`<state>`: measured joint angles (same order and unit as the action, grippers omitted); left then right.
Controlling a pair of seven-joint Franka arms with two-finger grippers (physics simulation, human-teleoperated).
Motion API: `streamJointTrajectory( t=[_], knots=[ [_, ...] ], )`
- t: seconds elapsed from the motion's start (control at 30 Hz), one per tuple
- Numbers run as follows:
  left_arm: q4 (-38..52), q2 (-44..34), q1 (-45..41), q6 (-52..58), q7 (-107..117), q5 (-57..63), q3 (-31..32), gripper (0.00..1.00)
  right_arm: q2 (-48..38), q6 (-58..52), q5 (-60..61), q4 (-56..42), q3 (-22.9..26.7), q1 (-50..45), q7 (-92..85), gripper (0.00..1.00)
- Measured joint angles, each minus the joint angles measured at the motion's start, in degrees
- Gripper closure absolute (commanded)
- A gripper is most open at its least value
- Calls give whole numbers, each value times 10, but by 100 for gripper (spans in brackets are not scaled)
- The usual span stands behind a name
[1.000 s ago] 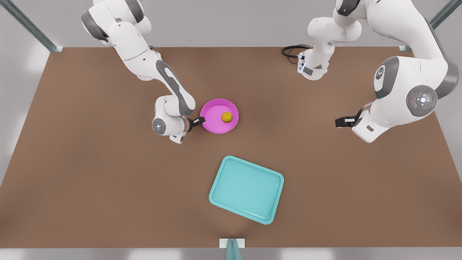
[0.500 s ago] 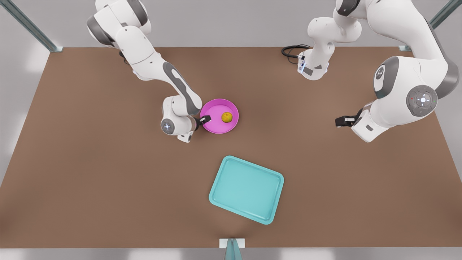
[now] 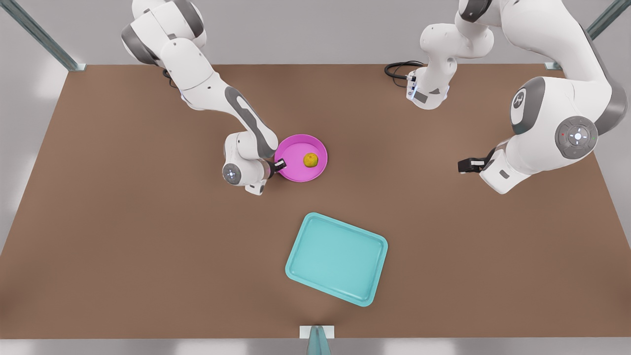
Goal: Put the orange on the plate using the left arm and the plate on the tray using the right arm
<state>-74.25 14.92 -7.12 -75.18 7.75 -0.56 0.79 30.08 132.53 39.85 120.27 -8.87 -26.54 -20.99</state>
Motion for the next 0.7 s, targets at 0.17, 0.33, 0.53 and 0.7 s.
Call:
streamJointTrajectory(
  t=[0.17,0.33,0.53,0.7],
  knots=[
    [0,0,0,0,-2,0,0,0,0,-4,0,-6,0,0,-1,75],
    [0,1,0,0,-3,0,0,0,0,-13,1,-15,0,2,-4,79],
    [0,0,0,0,-4,0,0,0,-5,-42,2,-50,1,11,-6,79],
    [0,0,0,1,-5,-2,0,0,-1,-58,0,-106,6,15,-7,79]
  ],
)
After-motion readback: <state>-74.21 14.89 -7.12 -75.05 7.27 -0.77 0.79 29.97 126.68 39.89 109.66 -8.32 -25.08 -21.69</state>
